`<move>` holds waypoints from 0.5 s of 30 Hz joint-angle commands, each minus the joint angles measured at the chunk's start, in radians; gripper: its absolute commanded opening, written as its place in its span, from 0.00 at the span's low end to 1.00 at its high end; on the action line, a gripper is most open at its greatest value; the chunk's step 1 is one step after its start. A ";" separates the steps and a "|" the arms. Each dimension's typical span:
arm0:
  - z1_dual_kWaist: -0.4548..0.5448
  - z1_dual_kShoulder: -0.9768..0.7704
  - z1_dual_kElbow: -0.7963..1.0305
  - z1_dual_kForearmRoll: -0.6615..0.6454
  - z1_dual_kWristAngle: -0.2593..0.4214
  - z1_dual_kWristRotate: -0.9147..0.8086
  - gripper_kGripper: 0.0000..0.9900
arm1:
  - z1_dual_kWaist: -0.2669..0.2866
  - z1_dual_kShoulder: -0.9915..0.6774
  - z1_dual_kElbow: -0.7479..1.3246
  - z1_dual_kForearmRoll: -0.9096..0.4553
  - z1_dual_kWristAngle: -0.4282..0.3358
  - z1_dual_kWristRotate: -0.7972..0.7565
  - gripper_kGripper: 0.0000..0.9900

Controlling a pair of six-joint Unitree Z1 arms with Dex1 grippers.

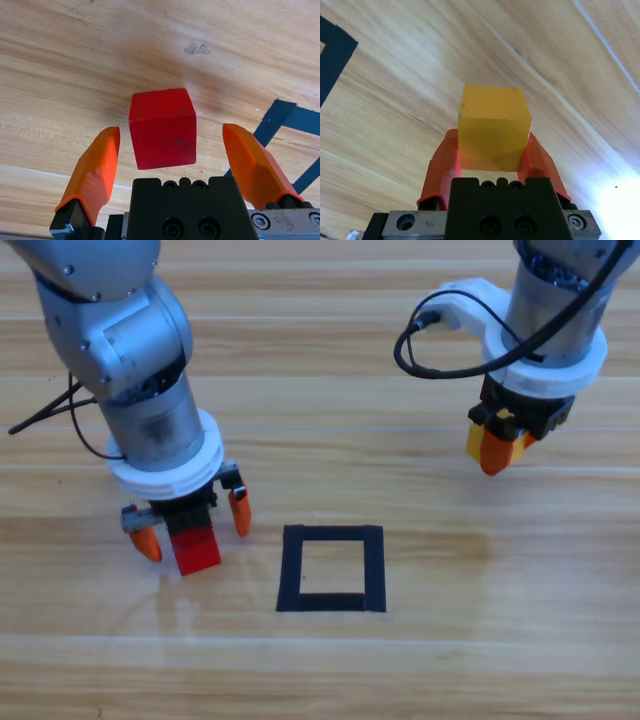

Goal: Stack the blocks in the rectangular block: red at the bottom, yellow in the middle, green on top

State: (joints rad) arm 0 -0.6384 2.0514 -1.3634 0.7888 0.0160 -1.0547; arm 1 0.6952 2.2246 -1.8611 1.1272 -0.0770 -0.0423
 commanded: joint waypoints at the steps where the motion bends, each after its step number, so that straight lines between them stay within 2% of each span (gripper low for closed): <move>1: 0.003 0.067 0.020 -0.013 0.007 -0.008 0.81 | -0.006 -0.062 0.048 0.009 0.025 -0.004 0.00; 3: 0.003 0.073 0.020 -0.013 0.015 -0.007 0.77 | -0.006 -0.068 0.053 0.003 0.028 -0.004 0.00; 6: 0.003 0.084 0.020 -0.014 0.021 -0.005 0.77 | -0.006 -0.066 0.060 -0.007 0.042 -0.008 0.00; 11: 0.005 0.081 0.029 -0.014 0.035 0.015 0.67 | -0.006 -0.068 0.085 -0.032 0.043 -0.010 0.00; 12: 0.005 0.078 0.030 -0.014 0.036 0.024 0.62 | -0.006 -0.071 0.092 -0.040 0.045 -0.013 0.00; 15: 0.020 0.049 0.044 -0.010 0.045 0.065 0.35 | -0.006 -0.072 0.103 -0.049 0.052 -0.021 0.00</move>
State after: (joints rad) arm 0 -0.6385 2.0898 -1.3593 0.7881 0.0423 -1.0362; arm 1 0.6950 2.2236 -1.7980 1.1012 -0.0494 -0.0499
